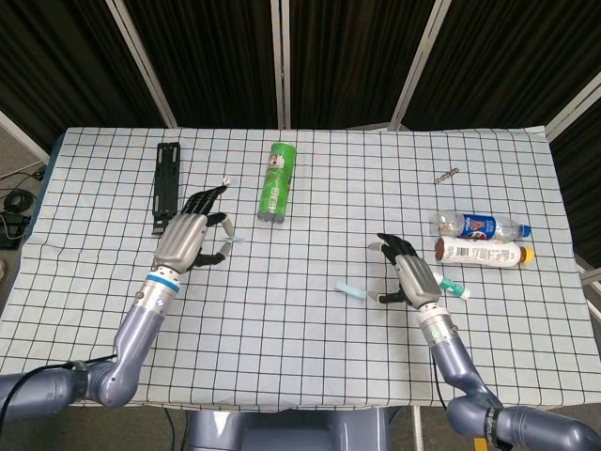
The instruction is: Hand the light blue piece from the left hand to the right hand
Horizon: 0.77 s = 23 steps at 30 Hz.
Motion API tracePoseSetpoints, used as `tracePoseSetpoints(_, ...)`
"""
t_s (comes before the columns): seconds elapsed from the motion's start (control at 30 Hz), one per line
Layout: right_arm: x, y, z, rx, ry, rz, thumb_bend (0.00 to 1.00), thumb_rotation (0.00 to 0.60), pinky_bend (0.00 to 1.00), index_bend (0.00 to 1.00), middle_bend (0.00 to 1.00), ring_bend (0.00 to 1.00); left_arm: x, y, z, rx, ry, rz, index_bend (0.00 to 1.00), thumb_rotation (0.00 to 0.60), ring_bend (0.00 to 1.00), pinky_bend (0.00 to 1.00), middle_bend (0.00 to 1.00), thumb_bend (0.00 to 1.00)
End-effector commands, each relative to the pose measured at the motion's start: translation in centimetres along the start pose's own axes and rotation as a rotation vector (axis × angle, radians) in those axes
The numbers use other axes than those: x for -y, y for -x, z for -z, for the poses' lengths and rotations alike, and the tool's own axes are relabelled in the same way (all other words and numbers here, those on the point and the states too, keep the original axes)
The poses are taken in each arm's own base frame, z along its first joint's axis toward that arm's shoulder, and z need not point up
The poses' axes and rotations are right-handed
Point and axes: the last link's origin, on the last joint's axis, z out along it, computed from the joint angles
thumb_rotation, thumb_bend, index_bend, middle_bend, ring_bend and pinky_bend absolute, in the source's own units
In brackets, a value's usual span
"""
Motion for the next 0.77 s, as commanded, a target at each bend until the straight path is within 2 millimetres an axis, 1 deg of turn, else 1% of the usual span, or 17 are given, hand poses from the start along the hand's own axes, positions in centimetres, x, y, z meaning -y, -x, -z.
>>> tracePoseSetpoints(0.03, -0.1, -0.2, 0.5, -0.008, -0.015, 0.038, 0.00, 0.600, 0.00, 0.05, 0.02, 0.00, 3.4, -0.5, 2.0, 0.002, -0.044, -0.055, 0.00, 0.600, 0.00, 0.00, 0.00, 0.00)
tracePoseSetpoints(0.17, -0.2, -1.0, 1.5, -0.040, -0.041, 0.080, 0.00, 0.600, 0.00, 0.05, 0.02, 0.00, 5.6, -1.4, 4.1, -0.039, -0.058, -0.082, 0.00, 0.600, 0.00, 0.00, 0.00, 0.00)
tracePoseSetpoints(0.23, -0.5, -1.9, 2.4, -0.070, -0.063, 0.120, 0.00, 0.600, 0.00, 0.05, 0.02, 0.00, 6.7, -2.1, 5.3, -0.062, -0.063, -0.101, 0.00, 0.600, 0.00, 0.00, 0.00, 0.00)
tracePoseSetpoints(0.33, -1.6, -3.7, 4.1, -0.132, -0.096, 0.202, 0.00, 0.600, 0.00, 0.05, 0.01, 0.00, 8.2, -3.3, 7.4, -0.108, -0.073, -0.139, 0.00, 0.600, 0.00, 0.00, 0.00, 0.00)
tracePoseSetpoints(0.5, -4.1, -7.3, 7.5, -0.206, -0.136, 0.358, 0.00, 0.600, 0.00, 0.04, 0.00, 0.00, 10.4, -4.9, 11.4, -0.181, -0.092, -0.231, 0.00, 0.600, 0.00, 0.00, 0.00, 0.00)
tracePoseSetpoints(0.57, -5.2, -9.1, 9.2, -0.245, -0.139, 0.456, 0.00, 0.600, 0.00, 0.02, 0.00, 0.00, 11.2, -5.4, 13.4, -0.208, -0.104, -0.316, 0.00, 0.600, 0.00, 0.00, 0.00, 0.00)
tracePoseSetpoints(0.6, -5.4, -9.5, 9.7, -0.257, -0.139, 0.477, 0.00, 0.600, 0.00, 0.01, 0.00, 0.00, 11.4, -5.5, 14.0, -0.214, -0.111, -0.332, 0.00, 0.600, 0.00, 0.00, 0.00, 0.00)
tracePoseSetpoints(0.67, -6.1, -10.7, 11.6, -0.287, -0.116, 0.523, 0.00, 0.600, 0.00, 0.00, 0.00, 0.00, 11.6, -5.5, 15.9, -0.215, -0.133, -0.337, 0.00, 0.600, 0.00, 0.00, 0.00, 0.00)
tracePoseSetpoints(0.77, -6.7, -11.5, 13.7, -0.303, -0.075, 0.553, 0.00, 0.600, 0.00, 0.00, 0.00, 0.00, 11.8, -5.3, 17.9, -0.201, -0.142, -0.332, 0.00, 0.600, 0.00, 0.00, 0.00, 0.00)
